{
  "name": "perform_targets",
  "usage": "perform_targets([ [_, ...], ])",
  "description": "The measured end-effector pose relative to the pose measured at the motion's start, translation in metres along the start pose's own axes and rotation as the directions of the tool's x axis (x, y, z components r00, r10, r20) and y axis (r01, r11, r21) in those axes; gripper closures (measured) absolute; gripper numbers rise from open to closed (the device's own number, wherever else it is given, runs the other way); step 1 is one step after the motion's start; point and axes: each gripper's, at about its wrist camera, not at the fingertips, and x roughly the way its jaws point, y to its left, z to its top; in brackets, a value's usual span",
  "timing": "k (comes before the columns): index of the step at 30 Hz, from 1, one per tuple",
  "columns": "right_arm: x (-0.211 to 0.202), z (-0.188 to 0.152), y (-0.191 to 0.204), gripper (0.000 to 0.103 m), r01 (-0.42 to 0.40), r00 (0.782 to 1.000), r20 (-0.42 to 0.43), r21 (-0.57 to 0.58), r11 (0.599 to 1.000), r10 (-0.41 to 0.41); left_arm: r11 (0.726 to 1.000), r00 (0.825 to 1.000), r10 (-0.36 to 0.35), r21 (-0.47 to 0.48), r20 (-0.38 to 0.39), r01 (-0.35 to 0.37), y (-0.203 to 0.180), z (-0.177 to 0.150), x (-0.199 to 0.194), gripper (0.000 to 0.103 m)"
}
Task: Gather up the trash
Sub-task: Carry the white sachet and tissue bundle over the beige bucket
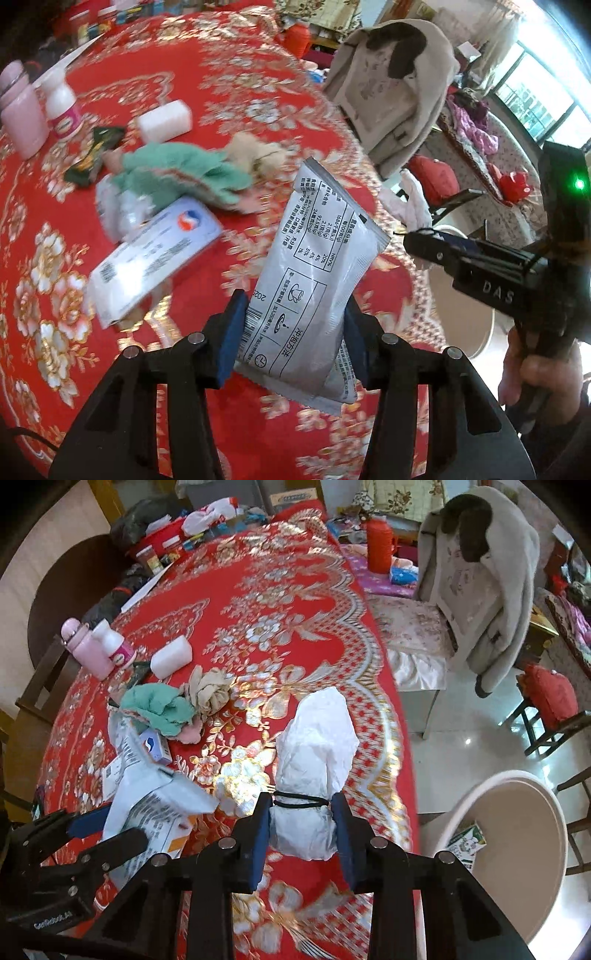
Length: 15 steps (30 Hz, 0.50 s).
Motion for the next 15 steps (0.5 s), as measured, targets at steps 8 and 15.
perform_targets([
  [8,-0.033,-0.020,-0.050,0.072,0.039,0.999,0.026,0.066,0.997,-0.041,0.997,0.999,-0.049,0.066,-0.012,0.050,-0.055,0.011,0.019,0.055],
  [15,-0.056,-0.045,-0.103,0.072,0.093,0.995,0.025,0.161,0.983,-0.098,0.986,0.995,-0.095,0.132,-0.039,0.099,-0.108,0.017,0.040,0.055],
])
